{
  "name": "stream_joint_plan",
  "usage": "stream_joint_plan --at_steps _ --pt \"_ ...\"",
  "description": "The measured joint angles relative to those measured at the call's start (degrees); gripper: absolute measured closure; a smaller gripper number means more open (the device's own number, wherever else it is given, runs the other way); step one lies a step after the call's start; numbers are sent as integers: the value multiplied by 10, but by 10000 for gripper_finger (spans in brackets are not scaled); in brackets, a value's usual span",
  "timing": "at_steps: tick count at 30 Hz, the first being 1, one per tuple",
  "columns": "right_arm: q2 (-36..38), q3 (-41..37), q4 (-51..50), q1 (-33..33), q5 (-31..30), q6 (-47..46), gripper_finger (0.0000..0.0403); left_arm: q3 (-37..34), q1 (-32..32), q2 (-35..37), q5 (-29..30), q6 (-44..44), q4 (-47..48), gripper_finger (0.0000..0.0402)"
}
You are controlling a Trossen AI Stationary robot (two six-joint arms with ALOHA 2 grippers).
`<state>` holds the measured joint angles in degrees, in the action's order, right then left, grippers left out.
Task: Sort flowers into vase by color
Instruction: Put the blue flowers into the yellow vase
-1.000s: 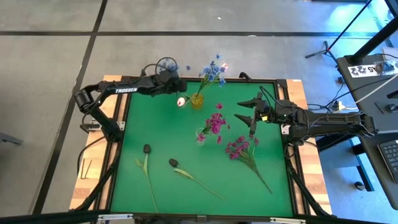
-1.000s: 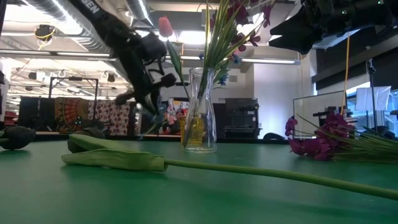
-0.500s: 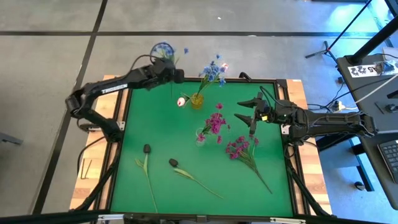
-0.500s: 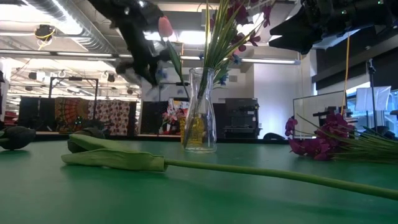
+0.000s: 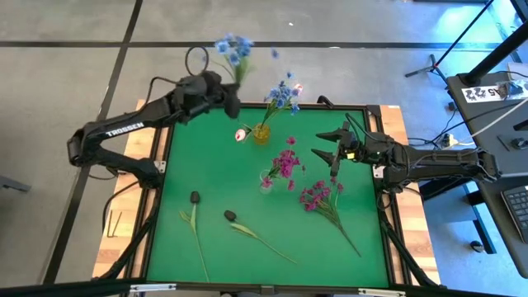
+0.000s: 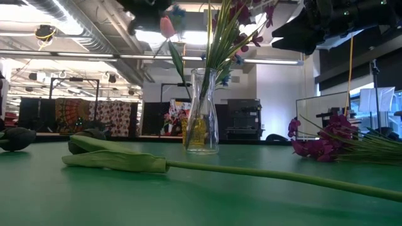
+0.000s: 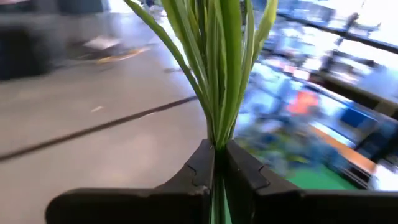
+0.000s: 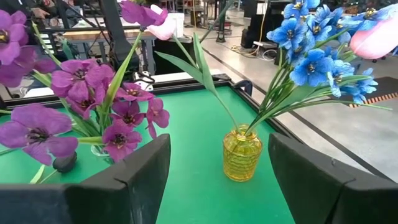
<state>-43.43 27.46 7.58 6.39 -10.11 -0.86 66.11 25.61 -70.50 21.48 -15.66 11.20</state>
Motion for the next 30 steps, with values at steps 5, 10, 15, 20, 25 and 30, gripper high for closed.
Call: stream_joint_plan --at_steps 5,10,15,20,25,30 --pt "0 0 0 0 0 2 133 -34 -20 -1 -82 77 -87 388" --pt "0 0 0 0 0 3 133 -79 -12 1 -75 106 -201 388" --pt "0 0 -2 0 0 3 133 -139 10 2 -120 112 -298 388" --pt "0 0 -4 0 0 3 133 -202 43 2 -207 89 -388 388" --pt "0 0 -4 0 0 3 133 -258 62 -8 -275 78 -471 388" --pt "0 0 -3 0 -25 2 133 -276 62 -24 -300 86 -506 388"
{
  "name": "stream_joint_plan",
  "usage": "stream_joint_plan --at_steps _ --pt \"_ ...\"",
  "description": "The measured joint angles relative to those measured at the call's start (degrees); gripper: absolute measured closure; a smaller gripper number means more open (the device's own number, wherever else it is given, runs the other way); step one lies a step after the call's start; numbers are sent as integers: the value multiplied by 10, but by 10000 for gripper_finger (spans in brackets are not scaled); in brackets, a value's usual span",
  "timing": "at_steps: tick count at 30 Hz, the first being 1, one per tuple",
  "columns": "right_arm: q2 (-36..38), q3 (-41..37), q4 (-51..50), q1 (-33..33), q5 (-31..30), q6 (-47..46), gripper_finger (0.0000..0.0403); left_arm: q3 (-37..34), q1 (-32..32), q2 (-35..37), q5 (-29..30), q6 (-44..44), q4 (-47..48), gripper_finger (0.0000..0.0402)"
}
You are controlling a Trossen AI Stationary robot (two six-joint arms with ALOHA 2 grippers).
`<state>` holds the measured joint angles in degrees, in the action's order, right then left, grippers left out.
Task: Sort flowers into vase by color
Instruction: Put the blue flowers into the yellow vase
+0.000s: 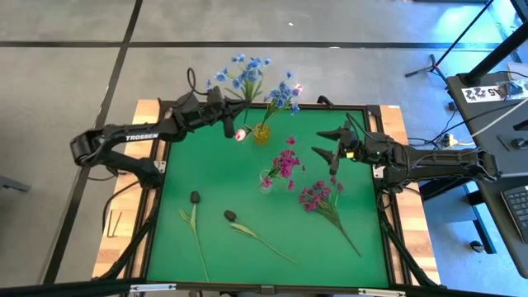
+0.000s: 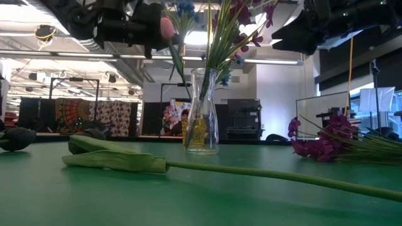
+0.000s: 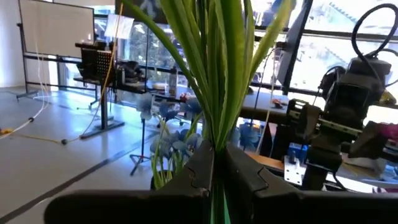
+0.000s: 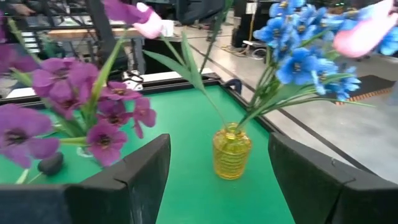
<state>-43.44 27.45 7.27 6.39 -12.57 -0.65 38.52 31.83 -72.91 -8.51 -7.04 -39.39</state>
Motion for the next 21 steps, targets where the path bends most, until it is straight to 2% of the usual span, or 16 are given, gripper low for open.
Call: stream_joint_plan --at_steps 11,17,19,21 --pt "0 0 2 0 -15 -9 133 0 23 -79 16 71 -67 388" --pt "0 0 2 0 -16 -20 133 0 36 -84 36 85 -89 388" --pt "0 0 2 0 -16 -20 133 0 35 -81 30 78 -101 388" --pt "0 0 2 0 -21 -21 133 0 35 -80 0 78 -121 388"
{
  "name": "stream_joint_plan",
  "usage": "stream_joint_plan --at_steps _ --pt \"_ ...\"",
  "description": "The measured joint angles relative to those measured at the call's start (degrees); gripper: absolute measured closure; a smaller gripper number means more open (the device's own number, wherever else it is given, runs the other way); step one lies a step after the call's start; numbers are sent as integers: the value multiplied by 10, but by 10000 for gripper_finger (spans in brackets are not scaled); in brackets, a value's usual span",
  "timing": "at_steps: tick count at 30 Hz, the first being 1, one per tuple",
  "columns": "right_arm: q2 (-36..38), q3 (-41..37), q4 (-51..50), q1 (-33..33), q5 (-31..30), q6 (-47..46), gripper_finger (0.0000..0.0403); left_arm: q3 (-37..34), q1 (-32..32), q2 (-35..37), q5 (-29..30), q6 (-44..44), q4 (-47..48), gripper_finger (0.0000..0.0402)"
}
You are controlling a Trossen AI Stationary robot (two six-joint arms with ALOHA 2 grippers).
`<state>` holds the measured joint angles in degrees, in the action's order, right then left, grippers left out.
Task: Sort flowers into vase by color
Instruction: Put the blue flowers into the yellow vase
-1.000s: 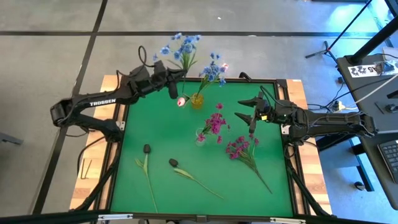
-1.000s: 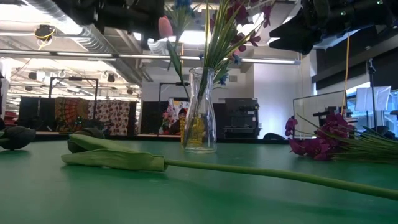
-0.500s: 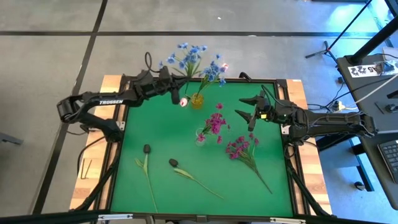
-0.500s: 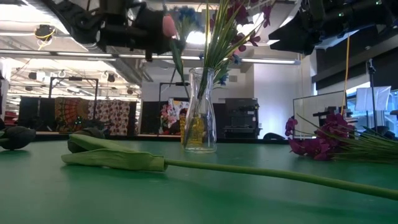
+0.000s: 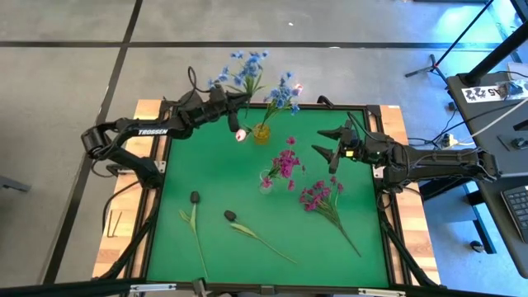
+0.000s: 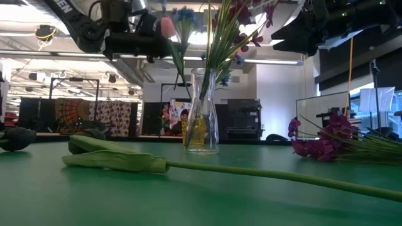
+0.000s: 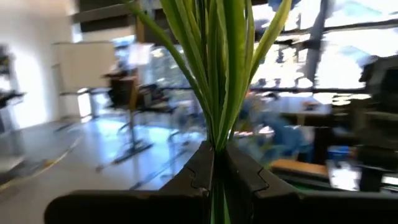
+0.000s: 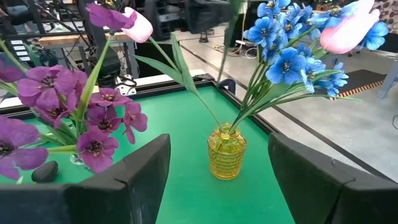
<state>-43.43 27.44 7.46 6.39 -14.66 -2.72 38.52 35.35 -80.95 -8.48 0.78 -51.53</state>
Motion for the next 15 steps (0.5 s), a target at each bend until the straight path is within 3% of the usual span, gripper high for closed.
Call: stream_joint_plan --at_steps 5,9,15 --pt "0 0 0 0 -4 0 133 0 5 -5 -94 6 -8 388" --pt "0 0 0 0 -4 0 133 0 7 -34 -93 -12 -22 388" --pt "0 0 0 0 -12 -1 133 0 5 -106 -95 -37 -134 388"
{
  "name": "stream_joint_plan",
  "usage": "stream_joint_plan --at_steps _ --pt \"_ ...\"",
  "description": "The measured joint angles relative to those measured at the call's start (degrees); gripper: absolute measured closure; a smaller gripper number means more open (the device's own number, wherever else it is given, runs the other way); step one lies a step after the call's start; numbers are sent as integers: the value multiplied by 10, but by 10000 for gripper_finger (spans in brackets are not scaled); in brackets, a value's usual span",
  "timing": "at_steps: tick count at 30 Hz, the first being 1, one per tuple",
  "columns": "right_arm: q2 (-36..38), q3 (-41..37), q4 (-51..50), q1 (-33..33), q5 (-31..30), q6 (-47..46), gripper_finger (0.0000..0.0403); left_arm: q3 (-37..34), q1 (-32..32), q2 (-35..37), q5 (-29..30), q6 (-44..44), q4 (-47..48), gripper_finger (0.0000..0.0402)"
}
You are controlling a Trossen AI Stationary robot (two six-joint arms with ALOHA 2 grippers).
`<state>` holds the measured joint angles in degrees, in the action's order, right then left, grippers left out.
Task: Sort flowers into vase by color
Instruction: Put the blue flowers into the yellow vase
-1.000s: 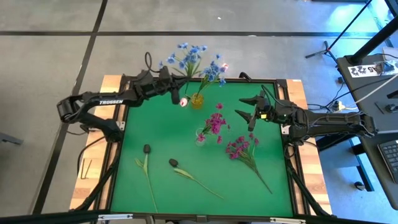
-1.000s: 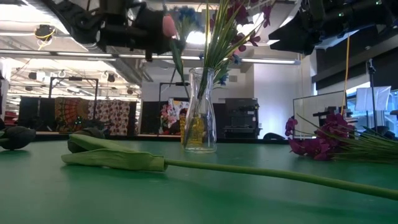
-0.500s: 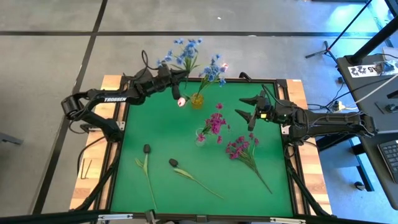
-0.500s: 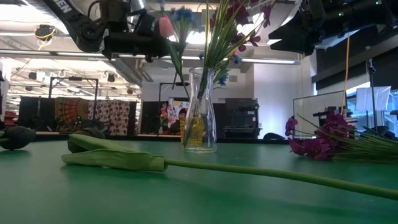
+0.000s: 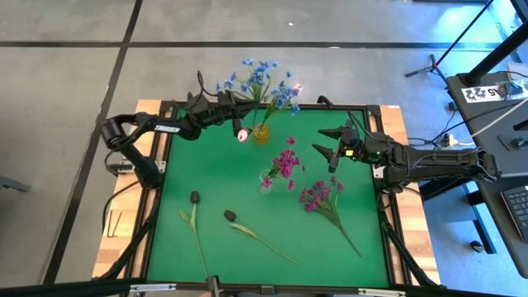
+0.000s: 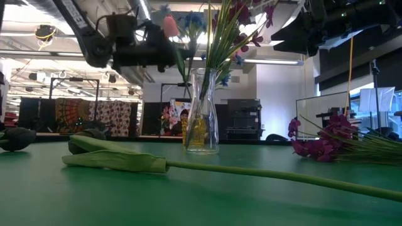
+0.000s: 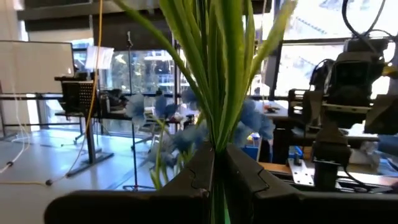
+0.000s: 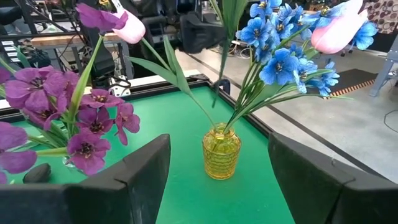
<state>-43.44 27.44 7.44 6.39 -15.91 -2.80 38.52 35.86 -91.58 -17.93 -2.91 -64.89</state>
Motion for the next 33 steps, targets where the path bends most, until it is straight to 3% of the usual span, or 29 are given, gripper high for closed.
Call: stream_joint_plan --at_steps 4,10,33 --pt "0 0 0 0 0 -2 133 0 -1 -35 0 -13 -75 388" --pt "0 0 -1 0 -1 -2 133 0 -7 -75 0 -27 -105 388" --pt "-41 0 7 0 -1 -4 133 0 -23 -87 10 -10 -114 388"
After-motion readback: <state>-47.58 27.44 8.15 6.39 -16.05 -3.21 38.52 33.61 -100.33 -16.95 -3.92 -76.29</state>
